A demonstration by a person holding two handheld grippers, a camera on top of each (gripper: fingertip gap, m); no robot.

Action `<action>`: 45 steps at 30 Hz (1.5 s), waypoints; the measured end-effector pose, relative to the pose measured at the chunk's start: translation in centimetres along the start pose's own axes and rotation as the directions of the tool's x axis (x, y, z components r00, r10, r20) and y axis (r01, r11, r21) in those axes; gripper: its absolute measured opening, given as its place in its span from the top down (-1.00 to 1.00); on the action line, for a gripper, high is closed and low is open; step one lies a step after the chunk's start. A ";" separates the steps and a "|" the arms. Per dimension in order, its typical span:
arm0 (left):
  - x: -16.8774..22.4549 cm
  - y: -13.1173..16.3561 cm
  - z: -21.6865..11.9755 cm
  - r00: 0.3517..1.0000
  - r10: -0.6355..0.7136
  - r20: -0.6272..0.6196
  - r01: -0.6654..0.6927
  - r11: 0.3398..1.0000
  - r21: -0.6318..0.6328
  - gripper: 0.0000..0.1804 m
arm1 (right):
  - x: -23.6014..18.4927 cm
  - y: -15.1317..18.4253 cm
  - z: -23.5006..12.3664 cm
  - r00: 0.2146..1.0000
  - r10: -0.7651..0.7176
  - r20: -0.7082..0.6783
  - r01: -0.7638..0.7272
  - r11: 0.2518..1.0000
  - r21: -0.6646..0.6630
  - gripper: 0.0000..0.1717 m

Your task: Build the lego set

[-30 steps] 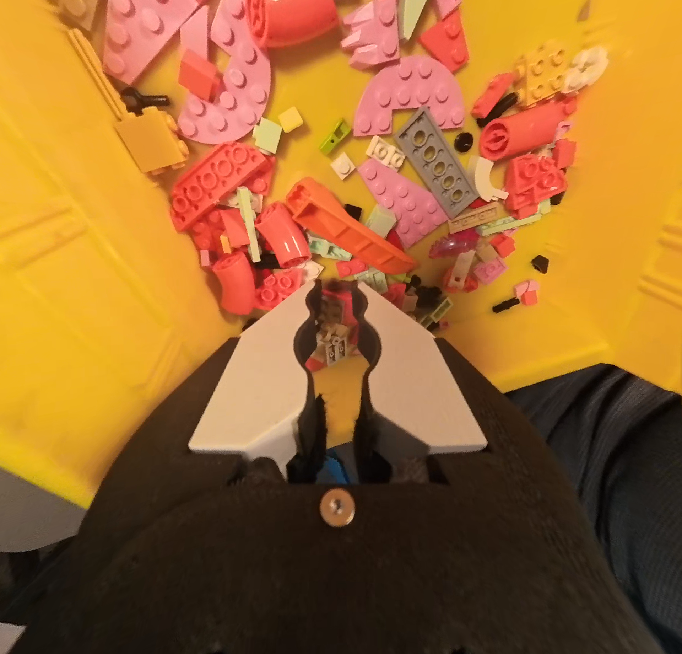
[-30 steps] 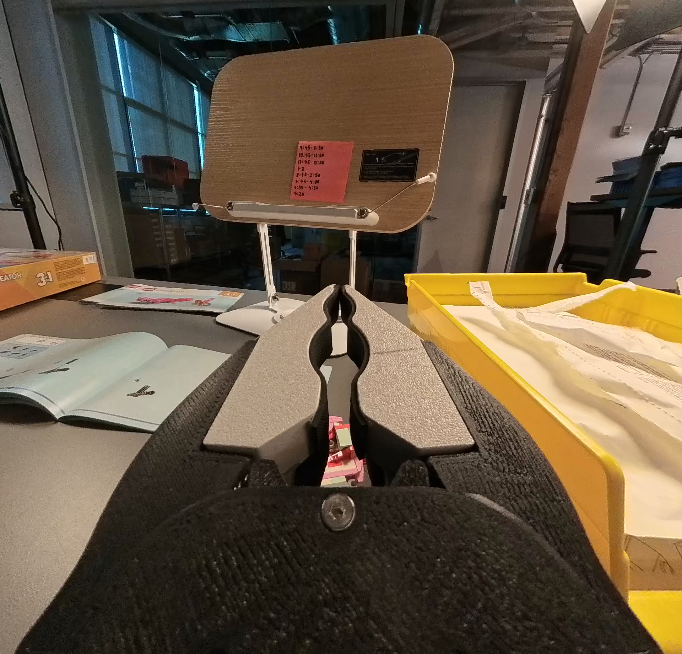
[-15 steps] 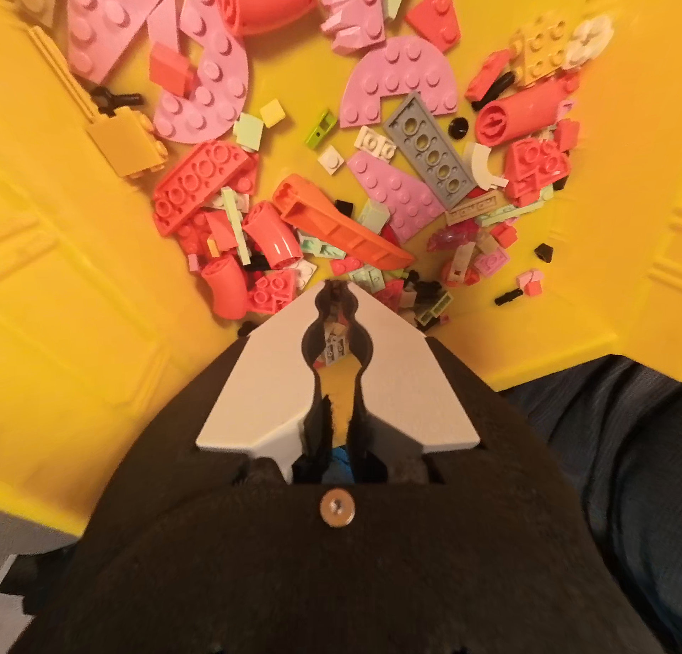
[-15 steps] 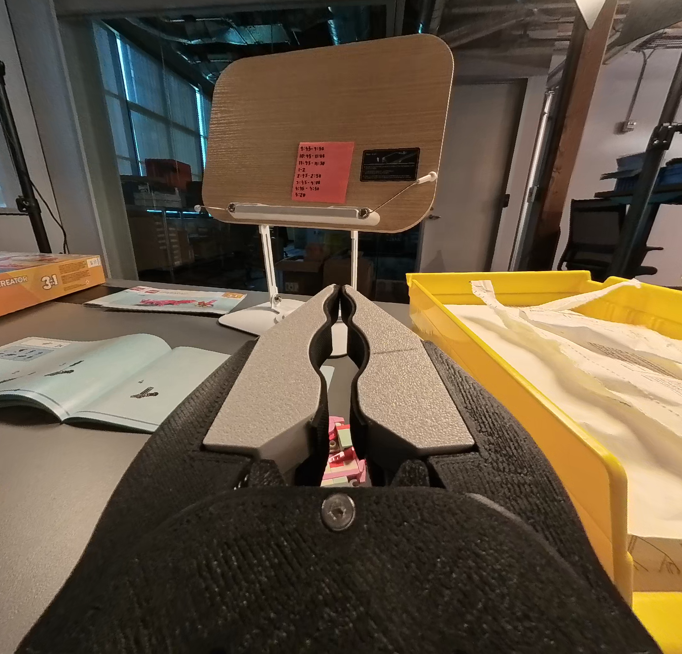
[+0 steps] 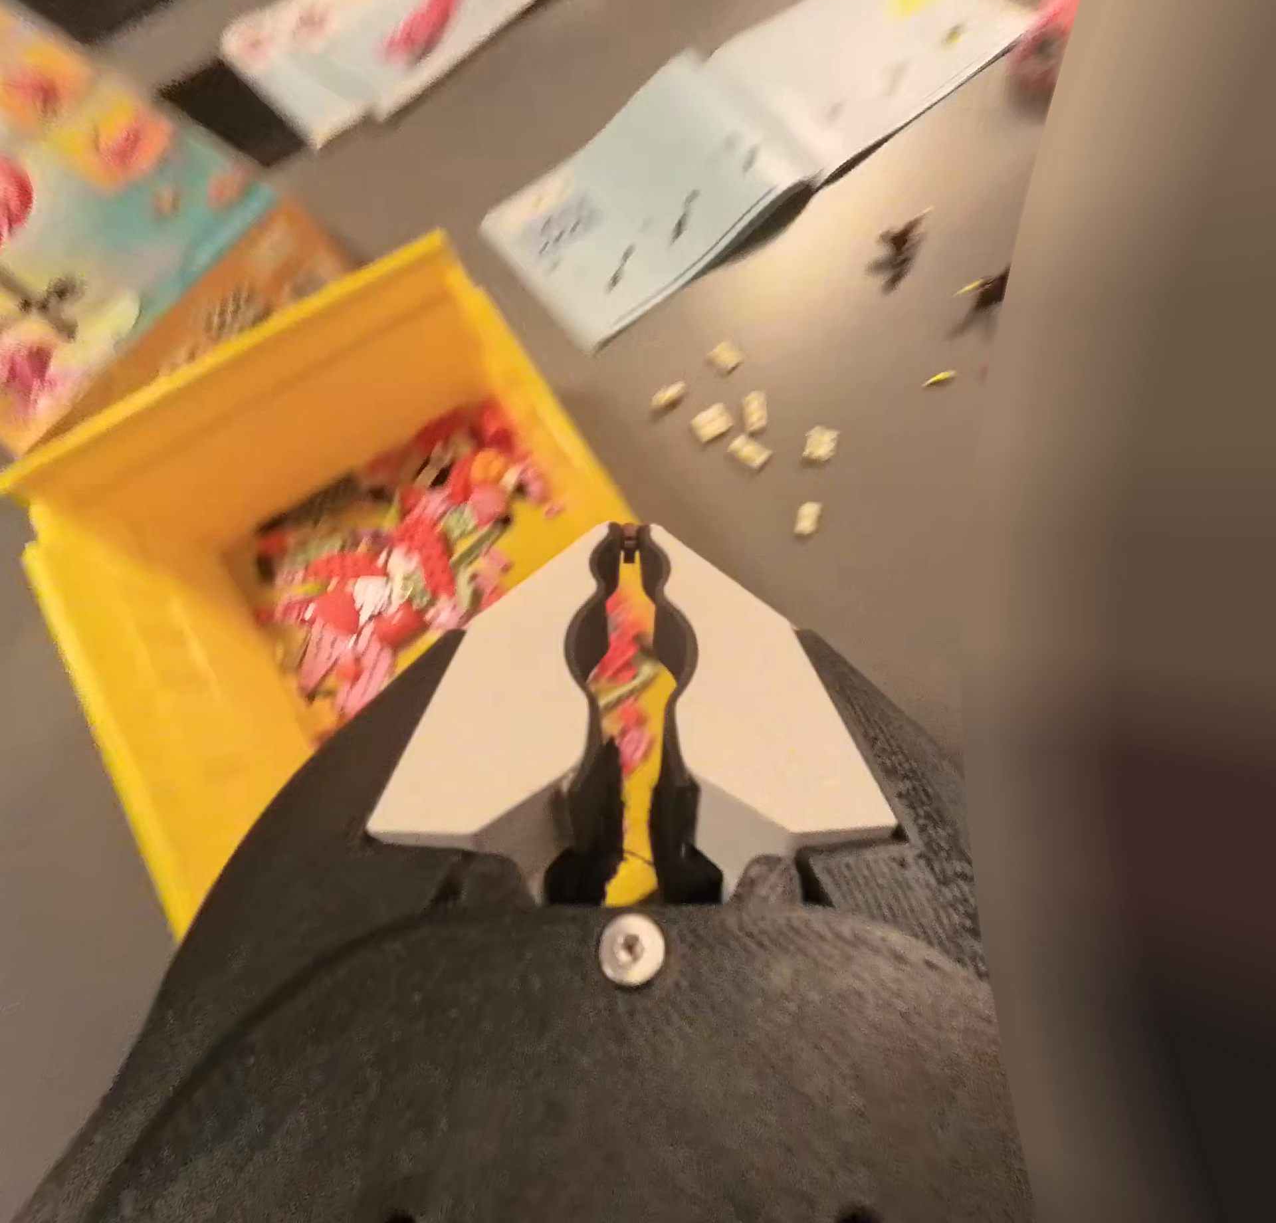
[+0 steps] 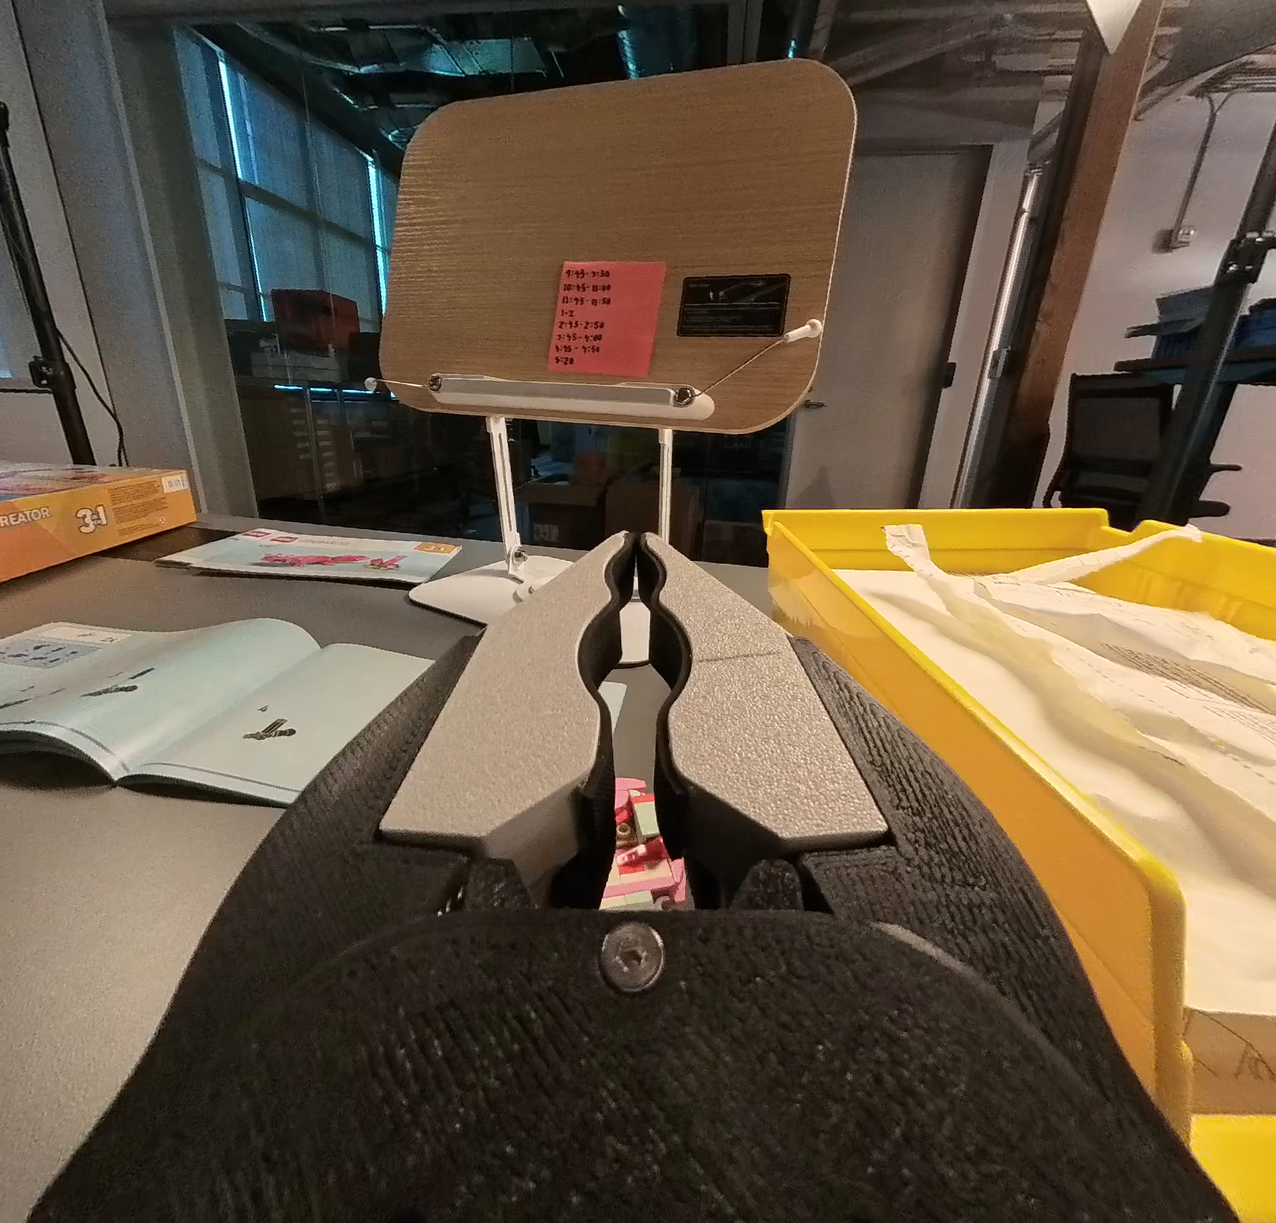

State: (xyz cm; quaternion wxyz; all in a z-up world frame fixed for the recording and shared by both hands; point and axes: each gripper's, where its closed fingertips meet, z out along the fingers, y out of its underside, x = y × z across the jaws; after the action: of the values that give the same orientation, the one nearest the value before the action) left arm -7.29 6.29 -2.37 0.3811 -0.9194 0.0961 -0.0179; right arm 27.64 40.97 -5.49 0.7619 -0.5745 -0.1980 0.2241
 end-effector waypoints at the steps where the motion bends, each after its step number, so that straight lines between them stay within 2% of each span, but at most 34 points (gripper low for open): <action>1: 1.9 -1.3 0.0 0.999 0.035 -0.025 -0.034 0.998 0.048 0.96 | -0.1 0.0 0.0 1.000 -0.004 0.003 0.004 1.000 -0.001 1.00; 4: 8.5 -3.6 1.6 0.977 0.125 -0.173 -0.103 0.986 0.130 0.96 | -0.4 0.1 0.1 1.000 -0.021 0.014 0.021 1.000 -0.005 1.00; 6: 13.0 -3.9 4.1 0.942 0.167 -0.293 -0.129 0.981 0.144 0.96 | -0.7 0.1 0.1 0.999 -0.040 0.023 0.040 0.999 -0.009 1.00; 8: 16.9 -2.1 7.7 0.896 0.220 -0.386 -0.201 0.975 0.089 0.96 | -1.0 0.1 0.2 0.998 -0.060 0.033 0.061 0.998 -0.012 1.00; 10: 18.1 -0.5 11.3 0.891 0.252 -0.378 -0.252 0.966 0.049 0.96 | -1.4 0.3 0.3 0.996 -0.081 0.047 0.082 0.996 -0.018 1.00; 12: 18.2 0.1 13.8 0.897 0.232 -0.376 -0.232 0.972 0.046 0.97 | -1.8 0.4 0.4 0.993 -0.105 0.063 0.107 0.994 -0.024 1.00; 15: 16.9 -0.6 16.5 0.925 0.196 -0.326 -0.176 0.980 0.091 0.96 | -2.4 0.5 0.6 0.987 -0.141 0.082 0.144 0.989 -0.030 1.00; 21: 15.2 0.0 19.9 0.951 0.212 -0.223 -0.201 0.977 0.074 0.96 | -3.0 0.7 0.7 0.979 -0.175 0.104 0.180 0.983 -0.035 1.00; 27: 15.5 1.0 20.5 0.948 0.213 -0.235 -0.205 0.977 0.056 0.79 | -2.9 0.7 0.8 0.981 -0.166 0.103 0.170 0.985 -0.033 1.00; 31: 15.3 1.4 20.1 0.949 0.204 -0.242 -0.197 0.979 0.050 0.76 | -3.0 0.7 0.8 0.981 -0.167 0.102 0.171 0.985 -0.031 1.00; 37: 15.6 1.6 19.8 0.937 0.254 -0.242 -0.242 0.967 0.078 0.89 | -3.2 0.8 0.8 0.978 -0.179 0.109 0.185 0.982 -0.039 1.00; 41: 15.9 1.5 20.0 0.926 0.279 -0.255 -0.267 0.960 0.082 0.98 | -4.2 0.5 0.7 0.972 -0.166 0.165 0.174 0.984 -0.036 1.00; 45: 15.8 1.4 20.0 0.914 0.304 -0.268 -0.289 0.953 0.096 0.98 | -5.3 -0.5 0.3 0.965 -0.164 0.207 0.169 0.986 -0.004 0.97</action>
State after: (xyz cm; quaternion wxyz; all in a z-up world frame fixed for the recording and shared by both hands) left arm 10.12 16.24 -18.19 0.3869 -0.8715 0.2867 -0.0922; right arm 23.19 38.10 -5.16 0.7471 -0.5380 -0.3256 0.2154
